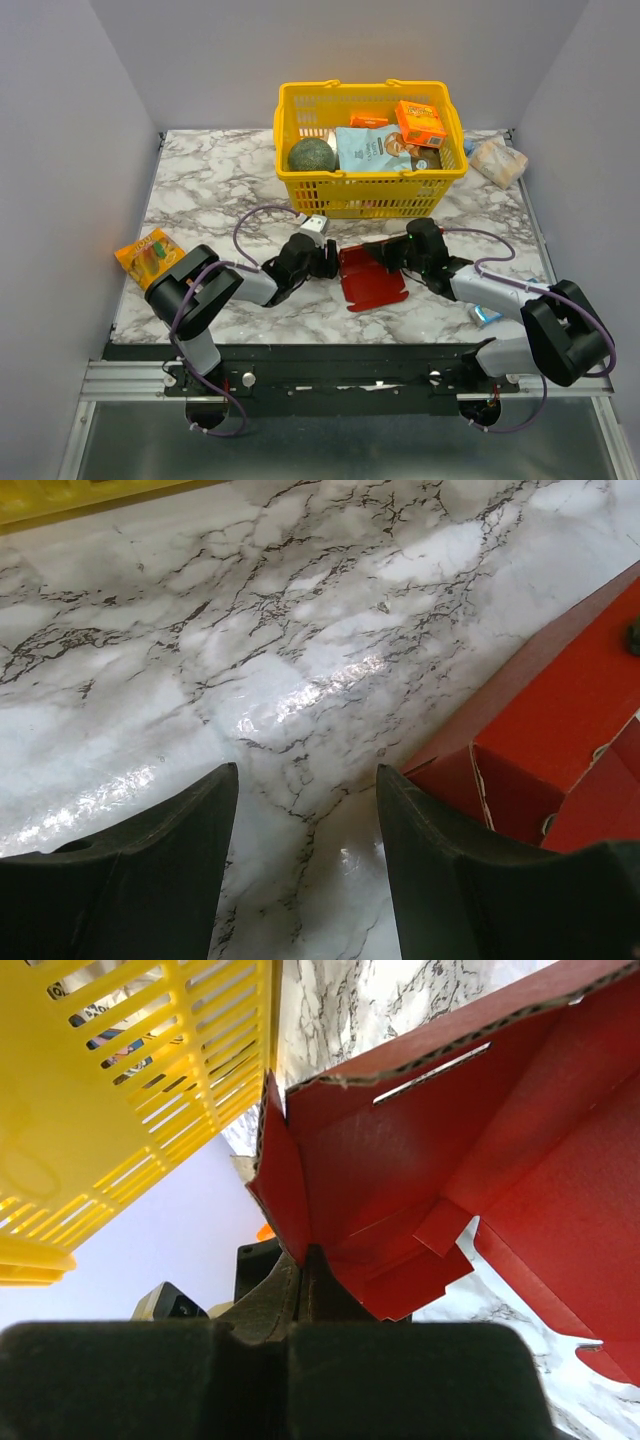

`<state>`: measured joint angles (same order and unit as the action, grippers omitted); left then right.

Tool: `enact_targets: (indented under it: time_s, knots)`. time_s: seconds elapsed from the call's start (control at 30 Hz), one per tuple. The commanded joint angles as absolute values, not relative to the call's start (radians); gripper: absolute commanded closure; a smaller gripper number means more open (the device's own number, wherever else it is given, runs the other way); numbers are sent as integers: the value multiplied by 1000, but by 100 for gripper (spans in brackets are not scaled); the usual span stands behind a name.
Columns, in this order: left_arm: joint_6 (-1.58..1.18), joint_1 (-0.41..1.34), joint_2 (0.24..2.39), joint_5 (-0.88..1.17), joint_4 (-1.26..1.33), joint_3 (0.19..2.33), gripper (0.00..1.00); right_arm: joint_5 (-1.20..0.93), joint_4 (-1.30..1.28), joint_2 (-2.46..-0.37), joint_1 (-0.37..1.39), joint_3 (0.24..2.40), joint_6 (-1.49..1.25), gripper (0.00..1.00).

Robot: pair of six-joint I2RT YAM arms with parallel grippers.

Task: Fold the paper box

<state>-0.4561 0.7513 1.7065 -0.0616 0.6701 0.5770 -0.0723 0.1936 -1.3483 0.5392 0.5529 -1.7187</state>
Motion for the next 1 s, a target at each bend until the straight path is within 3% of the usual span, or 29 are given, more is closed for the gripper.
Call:
enact_targets:
  time_s: [0.0, 0.5, 0.97]
  knots:
    - [-460, 770, 1732, -2, 698, 569, 33, -75, 167, -1361, 540, 572, -1710, 100]
    - [-353, 799, 1671, 107, 905, 480, 33, -81, 169, -1368, 540, 571, -1707, 100]
    - [-359, 848, 1649, 78, 1009, 440, 36, -78, 181, -1356, 540, 539, -1652, 100]
